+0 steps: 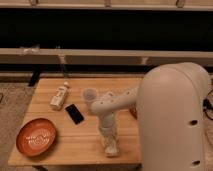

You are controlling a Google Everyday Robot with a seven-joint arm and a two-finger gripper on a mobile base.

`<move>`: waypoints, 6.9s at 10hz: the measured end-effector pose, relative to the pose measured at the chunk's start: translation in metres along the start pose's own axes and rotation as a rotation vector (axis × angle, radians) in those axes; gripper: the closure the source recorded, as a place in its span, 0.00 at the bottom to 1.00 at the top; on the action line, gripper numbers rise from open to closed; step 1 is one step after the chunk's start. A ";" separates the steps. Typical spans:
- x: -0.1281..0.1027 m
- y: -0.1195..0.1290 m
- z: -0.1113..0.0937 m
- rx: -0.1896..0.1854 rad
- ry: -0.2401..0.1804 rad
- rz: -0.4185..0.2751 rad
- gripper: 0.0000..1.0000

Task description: Wipe the white sponge on the table

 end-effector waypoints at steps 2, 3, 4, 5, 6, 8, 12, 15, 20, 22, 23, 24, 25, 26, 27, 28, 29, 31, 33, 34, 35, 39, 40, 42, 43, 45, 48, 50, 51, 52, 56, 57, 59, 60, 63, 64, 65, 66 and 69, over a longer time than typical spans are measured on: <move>-0.006 -0.032 -0.005 0.010 -0.027 0.030 1.00; -0.009 -0.043 -0.008 0.017 -0.037 0.040 1.00; -0.013 -0.053 -0.010 0.026 -0.047 0.051 1.00; -0.015 -0.062 -0.010 0.035 -0.054 0.062 1.00; -0.018 -0.069 -0.010 0.047 -0.067 0.071 1.00; -0.028 -0.076 -0.011 0.061 -0.090 0.079 1.00; -0.073 -0.064 -0.029 0.076 -0.163 0.038 1.00; -0.090 -0.055 -0.041 0.080 -0.185 -0.002 1.00; -0.110 0.019 -0.041 0.059 -0.203 -0.164 1.00; -0.106 0.047 -0.039 0.036 -0.208 -0.224 1.00; -0.102 0.053 -0.039 0.031 -0.207 -0.240 1.00; -0.098 0.057 -0.039 0.027 -0.206 -0.253 1.00; -0.091 0.061 -0.038 0.022 -0.200 -0.271 1.00; -0.077 0.062 -0.038 0.017 -0.191 -0.281 1.00; -0.068 0.059 -0.037 0.015 -0.186 -0.279 1.00; -0.056 0.053 -0.034 0.011 -0.174 -0.269 1.00; -0.043 0.045 -0.029 0.007 -0.156 -0.249 1.00; -0.027 0.034 -0.019 0.006 -0.122 -0.210 1.00; -0.014 0.020 -0.006 0.008 -0.081 -0.159 1.00; -0.006 0.008 0.000 0.008 -0.066 -0.118 1.00; -0.003 0.000 0.004 0.009 -0.057 -0.087 1.00; 0.002 -0.008 0.004 0.016 -0.047 -0.072 1.00; 0.001 -0.011 0.004 0.017 -0.048 -0.066 1.00; 0.004 -0.031 0.006 0.030 -0.049 -0.018 1.00; 0.003 -0.030 0.005 0.031 -0.047 -0.021 1.00; 0.003 -0.030 0.004 0.030 -0.048 -0.019 1.00; 0.000 -0.044 0.004 0.047 -0.054 0.005 1.00; -0.001 -0.044 0.002 0.046 -0.057 0.007 1.00; -0.001 -0.043 0.002 0.046 -0.057 0.006 1.00; -0.002 -0.044 0.001 0.047 -0.059 0.007 1.00; -0.039 -0.086 -0.021 0.098 -0.113 0.015 1.00; -0.049 -0.096 -0.027 0.107 -0.122 0.015 1.00; -0.076 -0.112 -0.035 0.126 -0.141 0.002 1.00; -0.087 -0.112 -0.037 0.131 -0.147 -0.011 1.00; -0.113 -0.083 -0.038 0.136 -0.165 -0.074 1.00; -0.121 -0.064 -0.040 0.134 -0.178 -0.111 1.00; -0.126 -0.050 -0.042 0.132 -0.187 -0.140 1.00; -0.134 -0.020 -0.047 0.130 -0.209 -0.203 1.00; -0.127 0.010 -0.055 0.136 -0.223 -0.304 1.00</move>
